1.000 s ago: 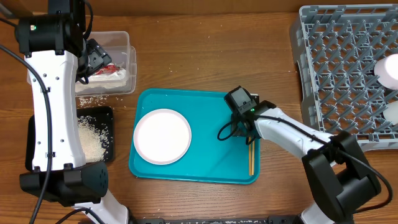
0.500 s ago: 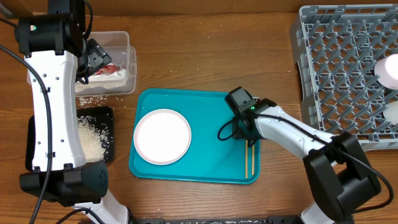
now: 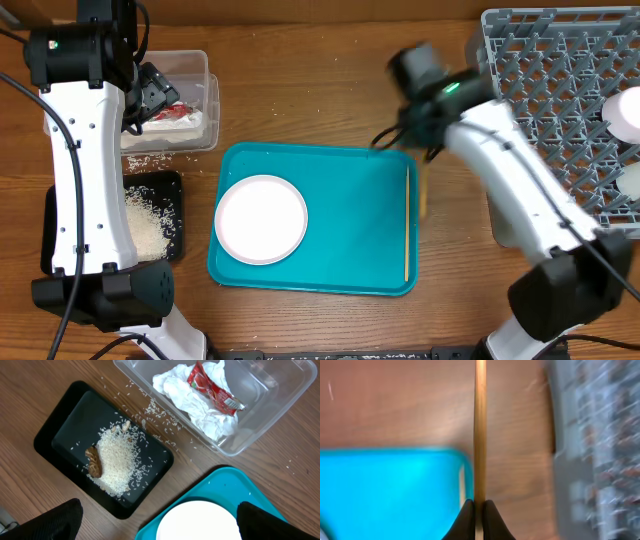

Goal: Sort waste into correct bins and load items into the dishwasher
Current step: 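Carry the chopstick with the right gripper into the dish rack and release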

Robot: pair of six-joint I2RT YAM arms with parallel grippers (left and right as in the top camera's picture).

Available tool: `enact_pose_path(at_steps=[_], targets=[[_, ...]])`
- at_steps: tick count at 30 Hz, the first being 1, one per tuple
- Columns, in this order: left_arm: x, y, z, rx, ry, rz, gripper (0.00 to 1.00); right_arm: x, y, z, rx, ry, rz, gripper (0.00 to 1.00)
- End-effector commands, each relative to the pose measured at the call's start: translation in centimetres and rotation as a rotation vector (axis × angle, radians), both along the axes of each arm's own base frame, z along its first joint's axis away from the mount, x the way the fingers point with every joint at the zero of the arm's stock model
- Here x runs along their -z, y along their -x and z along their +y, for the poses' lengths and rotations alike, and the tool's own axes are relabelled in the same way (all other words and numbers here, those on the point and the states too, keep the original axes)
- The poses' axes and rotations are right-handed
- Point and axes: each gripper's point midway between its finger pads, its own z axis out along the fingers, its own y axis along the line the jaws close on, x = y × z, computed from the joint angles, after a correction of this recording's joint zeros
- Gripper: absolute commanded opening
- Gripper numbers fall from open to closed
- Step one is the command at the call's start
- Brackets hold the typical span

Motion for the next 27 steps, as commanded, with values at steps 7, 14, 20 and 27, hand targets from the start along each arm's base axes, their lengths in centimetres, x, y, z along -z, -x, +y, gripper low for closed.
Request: enact_pose_path(at_steps=[7, 14, 20, 27], targets=[[-0.2, 0.0, 0.3, -0.015, -0.014, -0.005, 1.0, -7.7, -6.5, -13.8, -0.036, 0.067, -0.245, 0.04], [-0.2, 0.0, 0.3, -0.015, -0.014, -0.005, 1.0, -8.7, -8.4, -15.8, -0.348, 0.006, -0.354, 0.04], [-0.2, 0.0, 0.3, -0.015, -0.014, -0.005, 1.0, -5.8, -9.1, -16.2, -0.551, 0.022, -0.349, 0.06], [-0.2, 0.0, 0.3, -0.015, -0.014, -0.005, 1.0, 0.0, -9.8, -15.0, -0.585, -0.093, -0.284, 0.07]])
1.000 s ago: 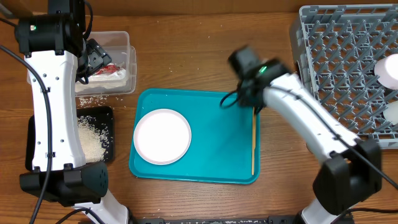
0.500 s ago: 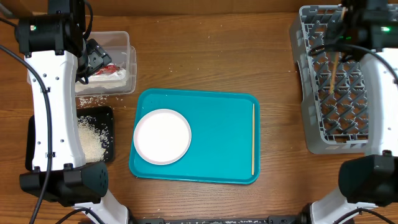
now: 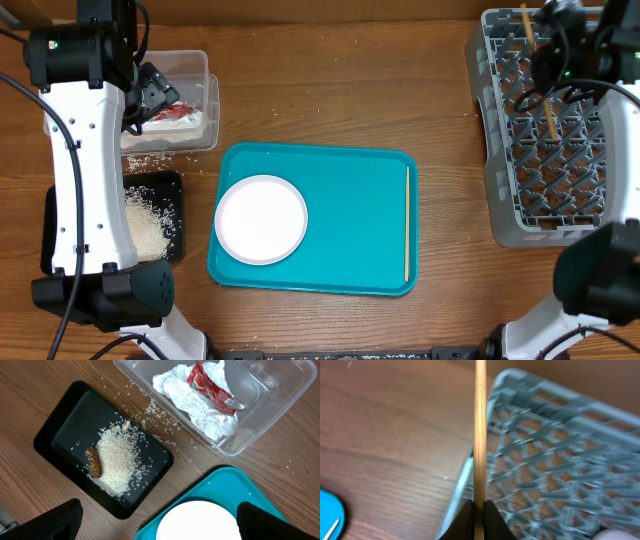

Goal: Sort waste into correct bins and load items into the dishwasher
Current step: 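Carry the chopstick with the right gripper into the dish rack and release, then return the right gripper to the tray and grasp the remaining chopstick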

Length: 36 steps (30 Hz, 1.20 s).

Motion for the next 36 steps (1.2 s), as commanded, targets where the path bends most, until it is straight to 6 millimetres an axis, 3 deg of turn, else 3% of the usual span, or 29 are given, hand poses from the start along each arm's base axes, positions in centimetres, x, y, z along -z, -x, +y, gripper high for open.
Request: enact_pose_path(at_steps=[1, 6, 15, 19, 20, 22, 23, 26, 28, 30, 32, 35, 36], targets=[[-0.2, 0.0, 0.3, -0.015, -0.014, -0.005, 1.0, 3.5, -0.2, 1.6, -0.085, -0.074, 0.061, 0.07], [-0.2, 0.0, 0.3, -0.015, -0.014, -0.005, 1.0, 5.5, -0.5, 1.4, 0.005, -0.145, 0.119, 0.07], [-0.2, 0.0, 0.3, -0.015, -0.014, -0.005, 1.0, 5.8, -0.7, 1.2, 0.063, -0.18, 0.13, 0.15], [-0.2, 0.0, 0.3, -0.015, -0.014, -0.005, 1.0, 6.2, -0.8, 0.0, 0.168, -0.165, 0.143, 0.17], [-0.2, 0.0, 0.3, -0.015, -0.014, -0.005, 1.0, 6.2, -0.8, -0.1, 0.177, -0.163, 0.144, 0.28], [-0.2, 0.0, 0.3, -0.015, -0.014, -0.005, 1.0, 6.2, -0.8, 0.0, 0.175, -0.167, 0.146, 1.0], [-0.2, 0.0, 0.3, -0.015, -0.014, -0.005, 1.0, 6.2, -0.6, 0.1, 0.17, -0.174, 0.153, 1.0], [-0.2, 0.0, 0.3, -0.015, -0.014, -0.005, 1.0, 5.7, 0.1, 2.3, 0.108, -0.269, 0.176, 1.0], [-0.2, 0.0, 0.3, -0.015, -0.014, -0.005, 1.0, 4.7, 1.1, 5.3, 0.015, -0.422, 0.202, 1.0], [-0.2, 0.0, 0.3, -0.015, -0.014, -0.005, 1.0, 2.5, 3.0, 9.5, -0.115, -0.675, 0.251, 1.0], [-0.2, 0.0, 0.3, -0.015, -0.014, -0.005, 1.0, 0.1, 5.3, 12.3, -0.188, -0.906, 0.324, 1.0], [-0.2, 0.0, 0.3, -0.015, -0.014, -0.005, 1.0, -1.0, 7.7, 14.0, -0.176, -1.044, 0.45, 1.0], [-0.2, 0.0, 0.3, -0.015, -0.014, -0.005, 1.0, -0.6, 8.3, 14.4, -0.161, -1.033, 0.492, 0.94]])
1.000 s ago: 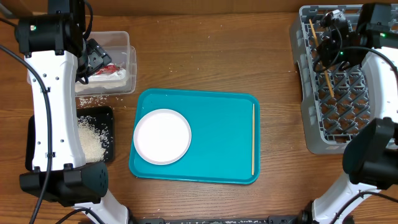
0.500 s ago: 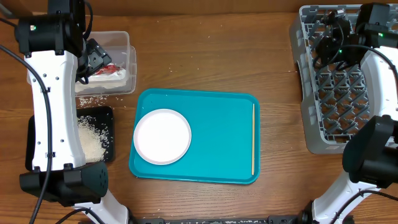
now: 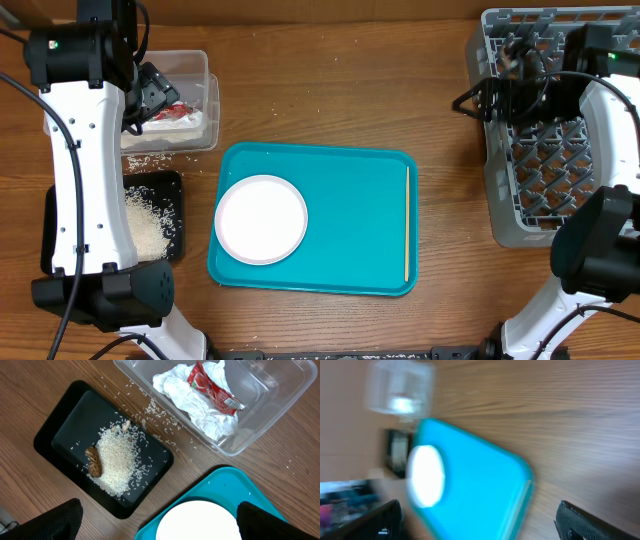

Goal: Sort waste into correct bins and load items into the dishwasher
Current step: 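Return the right gripper to the tray and grasp the remaining chopstick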

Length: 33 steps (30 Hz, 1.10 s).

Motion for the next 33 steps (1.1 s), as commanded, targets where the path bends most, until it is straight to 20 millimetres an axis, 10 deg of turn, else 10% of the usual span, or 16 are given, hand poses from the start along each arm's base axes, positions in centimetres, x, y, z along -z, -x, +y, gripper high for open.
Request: enact_pose_path(at_steps=[1, 5, 14, 17, 24, 33], targets=[[-0.2, 0.0, 0.3, -0.013, -0.015, -0.005, 1.0, -3.4, 1.5, 3.6, -0.046, -0.216, 0.033, 0.87], [-0.2, 0.0, 0.3, -0.013, -0.015, -0.005, 1.0, 0.5, 5.2, 5.1, -0.129, 0.041, 0.225, 0.43], [-0.2, 0.0, 0.3, -0.013, -0.015, -0.005, 1.0, 6.5, 6.8, 3.4, 0.393, 0.934, 0.471, 0.7], [-0.2, 0.0, 0.3, -0.013, -0.015, -0.005, 1.0, 7.5, 7.4, 6.2, 0.369, 0.98, 0.412, 0.84], [-0.2, 0.0, 0.3, -0.013, -0.015, -0.005, 1.0, 12.9, 11.4, 10.0, 0.3, 0.986, 0.462, 0.57], [-0.2, 0.0, 0.3, -0.013, -0.015, -0.005, 1.0, 17.0, 13.0, 10.3, 0.291, 0.952, 0.488, 0.51]])
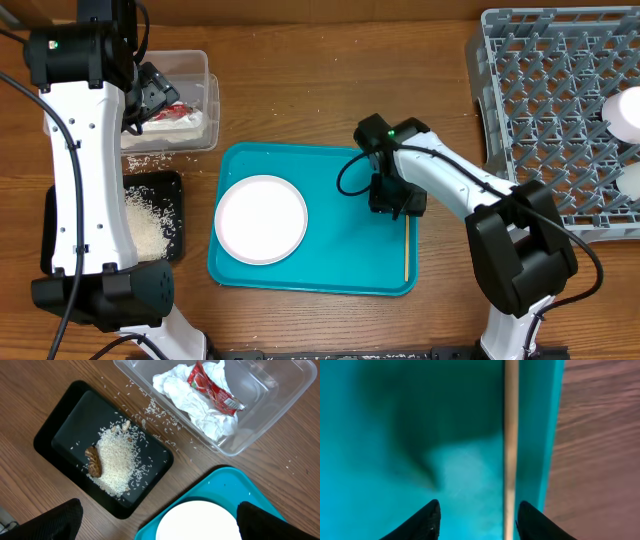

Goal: Sort waste into correct bins and load items into the dishwasher
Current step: 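Return the right gripper to the tray and grasp the remaining chopstick, then carry the second chopstick into the rack and open the right gripper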

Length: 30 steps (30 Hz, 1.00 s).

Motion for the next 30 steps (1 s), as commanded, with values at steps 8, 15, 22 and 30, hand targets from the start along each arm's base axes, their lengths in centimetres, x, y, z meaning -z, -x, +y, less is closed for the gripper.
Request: enact_pose_path(at_steps=[8, 15, 22, 30], targets=[[-0.2, 0.1, 0.3, -0.012, -0.015, -0.004, 1.0, 3.1, 1.6, -0.5, 0.026, -0.018, 0.004, 0.47], [-0.2, 0.1, 0.3, -0.012, -0.015, -0.004, 1.0, 3.1, 1.7, -0.2, 0.002, -0.039, 0.011, 0.24], [-0.2, 0.1, 0.3, -0.012, -0.015, -0.004, 1.0, 0.8, -0.3, 0.6, -0.056, -0.084, -0.003, 0.04], [-0.2, 0.1, 0.3, -0.012, -0.015, -0.004, 1.0, -8.0, -7.3, -2.0, -0.124, -0.147, -0.119, 0.04]])
